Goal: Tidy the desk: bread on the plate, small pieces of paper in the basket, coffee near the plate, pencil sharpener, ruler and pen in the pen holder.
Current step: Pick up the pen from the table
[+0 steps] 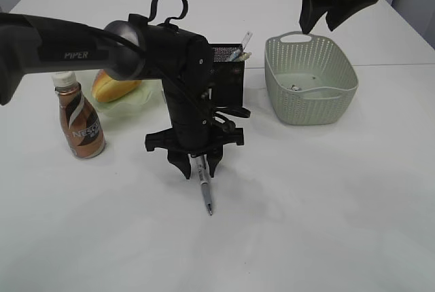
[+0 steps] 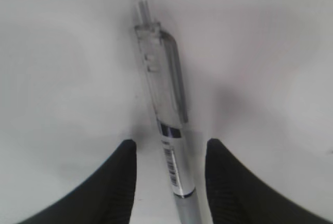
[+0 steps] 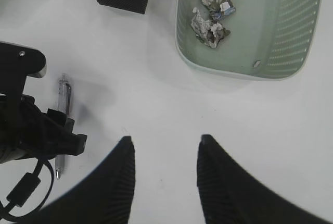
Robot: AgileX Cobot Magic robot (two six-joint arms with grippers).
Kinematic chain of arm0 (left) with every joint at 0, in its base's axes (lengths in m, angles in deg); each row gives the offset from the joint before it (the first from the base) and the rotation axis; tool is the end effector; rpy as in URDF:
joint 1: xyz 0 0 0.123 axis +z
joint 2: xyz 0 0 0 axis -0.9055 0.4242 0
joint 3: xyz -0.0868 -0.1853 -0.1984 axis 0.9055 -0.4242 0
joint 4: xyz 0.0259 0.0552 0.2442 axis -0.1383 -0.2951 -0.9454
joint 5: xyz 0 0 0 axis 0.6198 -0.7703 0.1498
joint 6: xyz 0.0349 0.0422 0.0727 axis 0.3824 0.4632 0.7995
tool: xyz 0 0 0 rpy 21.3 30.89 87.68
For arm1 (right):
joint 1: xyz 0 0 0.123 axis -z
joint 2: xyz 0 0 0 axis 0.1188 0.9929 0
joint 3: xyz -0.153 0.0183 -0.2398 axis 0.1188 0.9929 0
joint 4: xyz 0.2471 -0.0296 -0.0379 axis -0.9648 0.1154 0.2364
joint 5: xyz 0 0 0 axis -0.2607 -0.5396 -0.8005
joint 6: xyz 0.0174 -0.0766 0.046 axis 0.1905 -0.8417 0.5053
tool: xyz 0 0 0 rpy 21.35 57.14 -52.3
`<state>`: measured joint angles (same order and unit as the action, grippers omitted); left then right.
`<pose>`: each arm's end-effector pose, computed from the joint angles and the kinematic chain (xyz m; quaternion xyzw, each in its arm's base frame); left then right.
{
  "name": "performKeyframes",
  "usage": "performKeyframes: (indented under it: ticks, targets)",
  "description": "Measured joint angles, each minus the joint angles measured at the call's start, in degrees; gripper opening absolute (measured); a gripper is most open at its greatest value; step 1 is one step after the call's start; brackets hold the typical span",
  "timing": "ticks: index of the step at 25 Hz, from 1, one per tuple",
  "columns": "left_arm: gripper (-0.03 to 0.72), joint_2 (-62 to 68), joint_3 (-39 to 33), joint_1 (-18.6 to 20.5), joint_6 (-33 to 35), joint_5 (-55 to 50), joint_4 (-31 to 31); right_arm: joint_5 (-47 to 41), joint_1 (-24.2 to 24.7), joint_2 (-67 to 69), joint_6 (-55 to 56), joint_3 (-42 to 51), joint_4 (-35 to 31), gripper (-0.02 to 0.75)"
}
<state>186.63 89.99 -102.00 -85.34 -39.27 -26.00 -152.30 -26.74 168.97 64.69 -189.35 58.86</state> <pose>0.3746 -0.2857 0.1171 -0.0277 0.9982 -0.0409 0.0349 0.3688 0.1282 0.3567 -0.0886 0.9716 0.0274 0.2176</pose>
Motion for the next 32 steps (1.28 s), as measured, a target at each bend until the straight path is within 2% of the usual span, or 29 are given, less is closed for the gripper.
performKeyframes:
  ticks: [32]
  targets:
    - [0.29, 0.23, 0.0, 0.0, 0.44, 0.0, 0.0, 0.0, 0.0, 0.0, 0.0, 0.0, 0.0, 0.329]
